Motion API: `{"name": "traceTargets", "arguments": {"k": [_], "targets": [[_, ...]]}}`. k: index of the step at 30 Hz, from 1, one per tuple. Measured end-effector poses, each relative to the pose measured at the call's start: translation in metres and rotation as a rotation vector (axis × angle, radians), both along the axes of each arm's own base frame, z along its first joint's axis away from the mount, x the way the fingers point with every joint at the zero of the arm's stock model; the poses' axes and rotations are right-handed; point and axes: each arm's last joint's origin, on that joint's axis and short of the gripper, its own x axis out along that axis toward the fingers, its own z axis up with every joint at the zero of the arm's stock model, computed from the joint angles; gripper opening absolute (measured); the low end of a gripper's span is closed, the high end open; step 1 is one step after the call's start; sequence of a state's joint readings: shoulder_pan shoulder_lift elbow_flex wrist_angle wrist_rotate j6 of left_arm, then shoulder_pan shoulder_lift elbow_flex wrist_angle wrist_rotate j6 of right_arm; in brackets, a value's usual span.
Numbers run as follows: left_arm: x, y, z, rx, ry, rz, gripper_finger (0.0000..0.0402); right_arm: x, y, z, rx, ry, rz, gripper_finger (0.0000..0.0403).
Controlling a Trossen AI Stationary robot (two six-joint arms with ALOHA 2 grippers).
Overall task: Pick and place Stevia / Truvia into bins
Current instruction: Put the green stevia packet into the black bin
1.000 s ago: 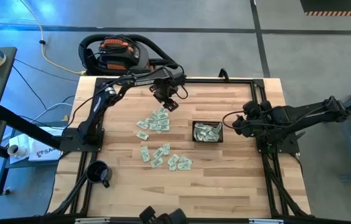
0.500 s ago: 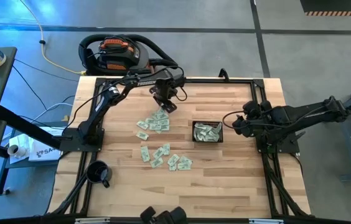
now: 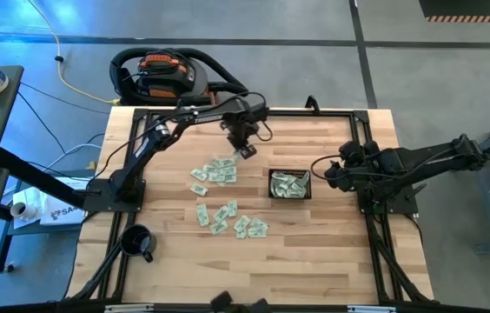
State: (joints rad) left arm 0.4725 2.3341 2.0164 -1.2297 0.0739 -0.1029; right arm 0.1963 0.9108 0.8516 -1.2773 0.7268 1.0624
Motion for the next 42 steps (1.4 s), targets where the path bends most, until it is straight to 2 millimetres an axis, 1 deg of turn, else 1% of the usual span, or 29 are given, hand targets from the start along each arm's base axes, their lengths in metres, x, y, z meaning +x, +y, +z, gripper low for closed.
{"name": "traceTargets", "arguments": {"k": [1,3,5,6,8,10,12,14,17,19,22,24,26,28,30,32,36,38,42], "targets": [[0.005,-0.006,0.015,0.011,-0.034,-0.018,0.0038,0.0,0.0,0.0,0.002,-0.001,-0.005,0.0249],[0.018,-0.021,0.051,0.045,-0.158,-0.072,0.0038,-0.001,0.0,0.0,0.004,0.001,-0.008,0.0249],[0.03,-0.043,0.084,0.069,-0.284,-0.178,0.0026,-0.001,0.0,0.0,0.004,0.004,-0.008,0.0249],[0.037,-0.056,0.097,0.088,-0.343,-0.234,0.0022,-0.001,0.0,0.0,0.004,0.006,-0.007,0.0249],[0.051,-0.083,0.114,0.133,-0.437,-0.346,0.0022,-0.002,0.0,-0.001,0.001,0.019,-0.007,0.0249],[0.062,-0.106,0.12,0.171,-0.507,-0.441,0.0022,-0.003,-0.001,-0.001,-0.002,0.031,-0.008,0.0249],[0.071,-0.122,0.118,0.194,-0.547,-0.495,0.0026,-0.004,0.0,-0.001,-0.005,0.043,-0.003,0.0249],[0.085,-0.135,0.109,0.213,-0.594,-0.531,0.0035,-0.005,0.001,-0.001,-0.007,0.044,0.009,0.0249],[0.102,-0.146,0.085,0.198,-0.614,-0.56,0.0042,-0.005,0.004,-0.001,0.001,0.048,0.031,0.0249],[0.109,-0.152,0.068,0.173,-0.602,-0.575,0.0044,-0.006,0.006,-0.002,0.028,0.057,0.045,0.0249],[0.111,-0.157,0.047,0.158,-0.519,-0.571,0.0047,-0.01,0.009,-0.003,0.053,0.075,0.045,0.0249],[0.11,-0.16,0.039,0.171,-0.465,-0.566,0.005,-0.012,0.011,-0.003,0.055,0.083,0.046,0.0249],[0.108,-0.162,0.037,0.183,-0.424,-0.567,0.0061,-0.014,0.012,-0.003,0.052,0.092,0.051,0.0249],[0.105,-0.164,0.04,0.208,-0.398,-0.564,0.008,-0.015,0.013,-0.003,0.04,0.094,0.057,0.0249],[0.099,-0.164,0.045,0.239,-0.34,-0.551,0.0102,-0.015,0.014,-0.003,0.026,0.093,0.061,0.0249],[0.093,-0.162,0.051,0.261,-0.306,-0.521,0.0126,-0.016,0.013,-0.003,0.019,0.095,0.062,0.0249],[0.081,-0.155,0.06,0.232,-0.242,-0.511,0.0165,-0.017,0.013,-0.003,0.004,0.109,0.064,0.0249],[0.069,-0.153,0.063,0.221,-0.148,-0.524,0.0176,-0.018,0.013,-0.003,0.004,0.118,0.066,0.0249],[0.052,-0.137,0.07,0.228,-0.018,-0.52,0.0183,-0.019,0.013,-0.003,0.013,0.127,0.067,0.0249]]}}
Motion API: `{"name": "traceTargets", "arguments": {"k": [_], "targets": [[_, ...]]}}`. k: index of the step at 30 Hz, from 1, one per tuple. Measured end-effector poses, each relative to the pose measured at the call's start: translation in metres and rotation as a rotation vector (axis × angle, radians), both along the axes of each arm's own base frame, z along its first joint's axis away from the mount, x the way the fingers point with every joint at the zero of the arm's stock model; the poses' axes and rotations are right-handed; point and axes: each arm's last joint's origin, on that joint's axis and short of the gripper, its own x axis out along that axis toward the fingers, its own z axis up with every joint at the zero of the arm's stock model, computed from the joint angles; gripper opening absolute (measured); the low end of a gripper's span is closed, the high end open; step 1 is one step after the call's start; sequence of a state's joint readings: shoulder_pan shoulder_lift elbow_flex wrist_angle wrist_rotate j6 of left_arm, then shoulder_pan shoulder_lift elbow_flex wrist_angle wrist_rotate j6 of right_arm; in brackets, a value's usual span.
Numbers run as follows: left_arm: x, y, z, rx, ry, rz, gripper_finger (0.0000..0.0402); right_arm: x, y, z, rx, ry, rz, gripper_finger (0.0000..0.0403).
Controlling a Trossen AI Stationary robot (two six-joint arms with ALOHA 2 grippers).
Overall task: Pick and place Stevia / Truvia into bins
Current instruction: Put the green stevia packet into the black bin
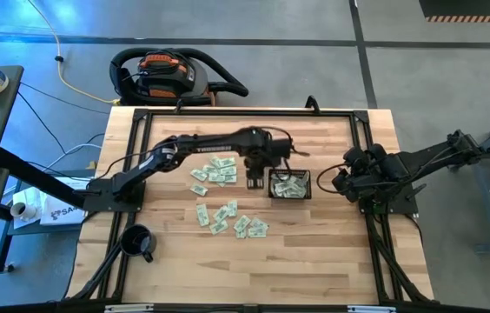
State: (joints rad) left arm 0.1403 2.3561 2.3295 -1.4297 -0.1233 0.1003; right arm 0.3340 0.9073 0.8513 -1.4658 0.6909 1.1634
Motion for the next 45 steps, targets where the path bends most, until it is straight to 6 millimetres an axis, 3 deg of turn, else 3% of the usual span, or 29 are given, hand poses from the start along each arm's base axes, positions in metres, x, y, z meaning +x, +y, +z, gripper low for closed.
{"name": "traceTargets", "arguments": {"k": [7,12,15,19,22,27,30,33,36,40,45], "targets": [[-0.016,0.054,-0.001,-0.036,0.037,0.125,0.0173,0.0,0.0,0.0,0.01,-0.001,-0.004,0.0249],[-0.033,0.092,-0.017,-0.077,0.106,0.266,0.0172,0.0,0.0,0.0,0.019,0.001,-0.006,0.0249],[-0.025,0.084,-0.005,-0.122,-0.034,0.229,0.0172,0.0,0.0,0.0,0.021,-0.005,-0.014,0.0249],[-0.016,0.048,0.064,-0.119,-0.415,0.102,0.0172,0.0,0.0,0.0,0.018,-0.004,-0.017,0.0249],[-0.013,0.028,0.085,-0.098,-0.528,0.047,0.0172,-0.001,0.0,0.0,0.014,-0.002,-0.017,0.0249],[-0.017,0.021,0.043,-0.08,-0.362,0.084,0.0172,-0.001,0.0,0.0,0.01,0.006,-0.017,0.0249],[-0.026,0.017,0.018,-0.122,-0.363,0.124,0.0172,-0.002,-0.001,0.0,0.009,0.015,-0.018,0.0249],[-0.047,0.001,0.016,-0.133,-0.42,0.135,0.0172,-0.003,0.0,0.0,0.017,0.02,-0.019,0.0249],[-0.082,-0.006,0.021,-0.093,-0.434,0.181,0.0172,-0.003,0.0,-0.001,0.02,0.023,-0.019,0.0249],[-0.124,0.008,0.005,-0.023,-0.387,0.284,0.0172,-0.003,-0.001,0.0,0.007,0.02,-0.02,0.0249],[-0.144,0.031,-0.032,-0.07,-0.311,0.347,0.0172,-0.002,-0.002,0.0,-0.001,0.016,-0.032,0.0249]]}}
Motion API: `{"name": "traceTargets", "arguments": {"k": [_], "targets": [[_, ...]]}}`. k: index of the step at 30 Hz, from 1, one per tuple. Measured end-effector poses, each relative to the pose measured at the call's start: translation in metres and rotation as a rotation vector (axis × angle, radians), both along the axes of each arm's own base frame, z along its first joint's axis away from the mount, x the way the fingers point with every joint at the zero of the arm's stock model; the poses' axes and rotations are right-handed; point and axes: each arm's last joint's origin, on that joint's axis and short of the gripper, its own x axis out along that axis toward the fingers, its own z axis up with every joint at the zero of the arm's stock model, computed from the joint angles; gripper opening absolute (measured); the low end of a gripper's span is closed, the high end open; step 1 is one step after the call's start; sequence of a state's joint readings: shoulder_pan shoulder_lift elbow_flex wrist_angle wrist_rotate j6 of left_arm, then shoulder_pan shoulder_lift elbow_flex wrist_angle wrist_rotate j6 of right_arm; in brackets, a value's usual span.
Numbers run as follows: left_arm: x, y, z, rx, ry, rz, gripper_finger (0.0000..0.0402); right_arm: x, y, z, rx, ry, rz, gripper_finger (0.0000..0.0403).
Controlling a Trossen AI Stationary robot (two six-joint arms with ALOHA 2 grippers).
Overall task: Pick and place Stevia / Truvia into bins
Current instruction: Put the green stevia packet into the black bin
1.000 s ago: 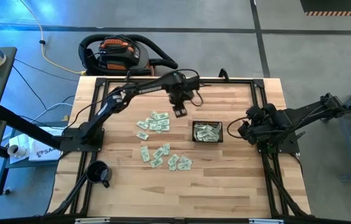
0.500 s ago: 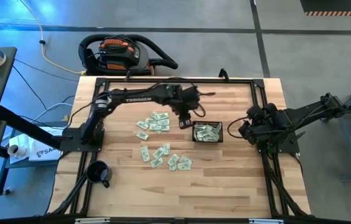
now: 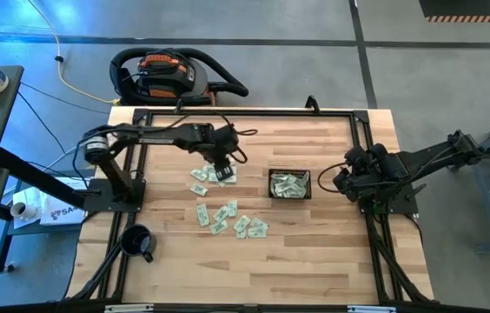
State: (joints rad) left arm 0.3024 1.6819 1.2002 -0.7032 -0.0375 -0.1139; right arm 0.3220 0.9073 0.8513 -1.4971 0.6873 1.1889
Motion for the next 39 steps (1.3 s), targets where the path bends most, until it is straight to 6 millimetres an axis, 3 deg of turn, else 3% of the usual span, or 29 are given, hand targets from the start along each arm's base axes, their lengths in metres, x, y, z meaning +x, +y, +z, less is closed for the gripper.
{"name": "traceTargets", "arguments": {"k": [6,17,28,32,39], "targets": [[0.007,0.007,-0.023,-0.027,0.026,-0.015,0.018,0.002,-0.001,-0.001,0.045,-0.01,-0.029,0.0249],[0.019,0.014,-0.049,0.053,0.067,-0.034,0.0262,0.007,0.001,-0.001,0.084,-0.076,-0.053,0.0249],[0.016,0.034,-0.053,0.06,0.051,0.01,0.0235,0.01,0.002,-0.001,0.099,-0.108,-0.056,0.0249],[0.015,0.046,-0.055,0.002,0.007,0.019,0.0232,0.01,0.002,-0.001,0.112,-0.119,-0.073,0.0249],[0.014,0.047,-0.069,-0.095,0.045,-0.047,0.0232,0.01,0.002,-0.001,0.136,-0.128,-0.095,0.0249]]}}
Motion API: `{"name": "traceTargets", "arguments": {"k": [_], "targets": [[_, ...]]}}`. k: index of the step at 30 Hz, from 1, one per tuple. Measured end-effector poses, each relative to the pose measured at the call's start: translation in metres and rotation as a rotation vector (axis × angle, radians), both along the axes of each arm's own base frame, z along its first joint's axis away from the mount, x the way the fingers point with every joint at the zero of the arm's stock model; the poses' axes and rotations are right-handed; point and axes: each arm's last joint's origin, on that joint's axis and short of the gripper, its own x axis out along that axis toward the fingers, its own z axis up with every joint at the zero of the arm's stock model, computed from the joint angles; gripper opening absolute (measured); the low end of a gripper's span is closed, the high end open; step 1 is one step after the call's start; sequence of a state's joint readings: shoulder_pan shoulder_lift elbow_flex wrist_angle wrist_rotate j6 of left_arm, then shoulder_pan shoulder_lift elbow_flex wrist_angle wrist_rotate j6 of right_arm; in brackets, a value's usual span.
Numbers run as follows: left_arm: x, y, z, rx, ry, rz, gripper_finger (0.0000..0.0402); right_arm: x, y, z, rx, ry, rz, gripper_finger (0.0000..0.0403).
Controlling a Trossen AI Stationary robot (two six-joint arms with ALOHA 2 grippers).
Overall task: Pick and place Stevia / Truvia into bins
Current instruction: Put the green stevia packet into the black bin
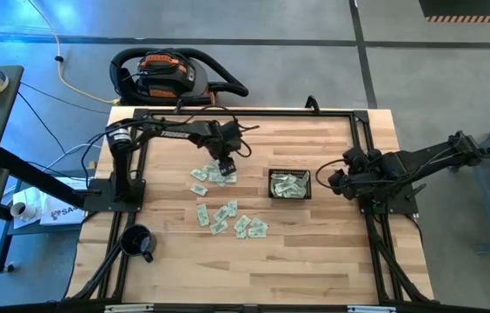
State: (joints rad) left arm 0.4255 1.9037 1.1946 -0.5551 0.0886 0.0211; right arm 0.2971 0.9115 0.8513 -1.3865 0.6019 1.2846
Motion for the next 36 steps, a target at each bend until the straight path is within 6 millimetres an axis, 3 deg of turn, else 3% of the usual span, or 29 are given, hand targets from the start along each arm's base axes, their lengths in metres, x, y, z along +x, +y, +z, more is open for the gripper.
{"name": "traceTargets", "arguments": {"k": [7,20,22,28,31,36], "targets": [[0.0,0.003,-0.003,0.014,0.003,0.013,0.02,0.002,-0.003,-0.001,0.006,0.007,-0.03,0.0249],[-0.008,0.028,-0.002,-0.053,-0.049,0.136,0.0027,0.002,-0.01,-0.001,-0.012,0.022,-0.059,0.0249],[-0.006,0.028,0.002,-0.095,-0.055,0.159,0.002,0.002,-0.01,-0.001,-0.012,0.022,-0.063,0.0249],[0.018,0.025,0.038,-0.207,-0.171,0.132,0.004,0.002,-0.01,0.0,-0.022,0.022,-0.06,0.0249],[0.034,0.021,0.065,-0.207,-0.246,0.085,0.0031,0.002,-0.011,0.0,-0.026,0.022,-0.061,0.0249],[0.061,-0.004,0.101,-0.27,-0.414,-0.097,0.0021,0.002,-0.011,0.0,-0.029,0.028,-0.052,0.0249]]}}
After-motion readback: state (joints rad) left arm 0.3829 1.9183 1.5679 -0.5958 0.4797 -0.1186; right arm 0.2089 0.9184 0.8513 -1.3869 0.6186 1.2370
